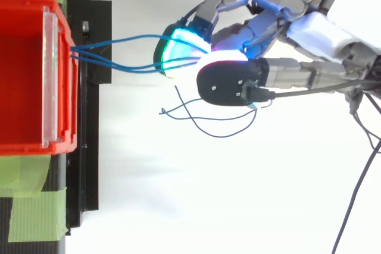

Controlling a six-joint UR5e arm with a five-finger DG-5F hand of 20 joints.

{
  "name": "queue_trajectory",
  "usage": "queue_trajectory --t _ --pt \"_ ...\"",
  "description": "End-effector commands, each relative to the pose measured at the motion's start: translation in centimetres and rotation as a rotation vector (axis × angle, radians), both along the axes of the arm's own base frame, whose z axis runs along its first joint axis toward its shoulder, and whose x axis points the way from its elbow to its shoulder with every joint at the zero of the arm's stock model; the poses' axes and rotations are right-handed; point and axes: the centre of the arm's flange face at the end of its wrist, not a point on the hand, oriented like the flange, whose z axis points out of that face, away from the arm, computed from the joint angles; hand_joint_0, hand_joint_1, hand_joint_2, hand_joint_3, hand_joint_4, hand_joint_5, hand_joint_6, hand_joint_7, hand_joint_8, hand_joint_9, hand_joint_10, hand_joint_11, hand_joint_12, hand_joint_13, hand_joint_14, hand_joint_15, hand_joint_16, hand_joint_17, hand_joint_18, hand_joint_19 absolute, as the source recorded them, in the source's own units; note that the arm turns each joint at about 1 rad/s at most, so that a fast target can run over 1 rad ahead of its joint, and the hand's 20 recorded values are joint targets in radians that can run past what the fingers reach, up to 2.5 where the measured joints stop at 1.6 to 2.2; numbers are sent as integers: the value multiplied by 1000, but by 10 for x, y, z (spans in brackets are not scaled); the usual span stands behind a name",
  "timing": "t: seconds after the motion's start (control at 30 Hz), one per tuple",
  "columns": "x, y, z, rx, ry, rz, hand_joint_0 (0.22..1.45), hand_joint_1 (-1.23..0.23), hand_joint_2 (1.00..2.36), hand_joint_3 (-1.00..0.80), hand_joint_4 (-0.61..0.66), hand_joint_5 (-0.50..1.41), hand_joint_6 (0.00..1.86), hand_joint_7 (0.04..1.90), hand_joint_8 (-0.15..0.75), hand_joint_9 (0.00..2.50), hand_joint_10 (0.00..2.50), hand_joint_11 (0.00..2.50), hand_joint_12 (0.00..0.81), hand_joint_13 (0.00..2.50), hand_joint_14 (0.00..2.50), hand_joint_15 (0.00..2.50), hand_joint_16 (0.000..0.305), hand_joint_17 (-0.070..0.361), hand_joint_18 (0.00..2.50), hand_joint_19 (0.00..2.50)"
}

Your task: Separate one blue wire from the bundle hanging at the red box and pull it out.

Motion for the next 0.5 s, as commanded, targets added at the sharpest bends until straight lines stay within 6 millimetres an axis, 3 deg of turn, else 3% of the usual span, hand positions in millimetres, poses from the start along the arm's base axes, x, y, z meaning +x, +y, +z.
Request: queue_trajectory --t 0.0,0.47 --pt "-2 -2 8 -49 12 -11 615 -679 1018 -161 175 -181 874 813 383 1115 19 1025 383 1413 13 1392 52 117 736 339" --pt "0 -3 12 -254 86 -27 613 -679 1019 -163 172 -181 872 818 377 1120 19 1027 382 1404 13 1384 52 118 730 343"
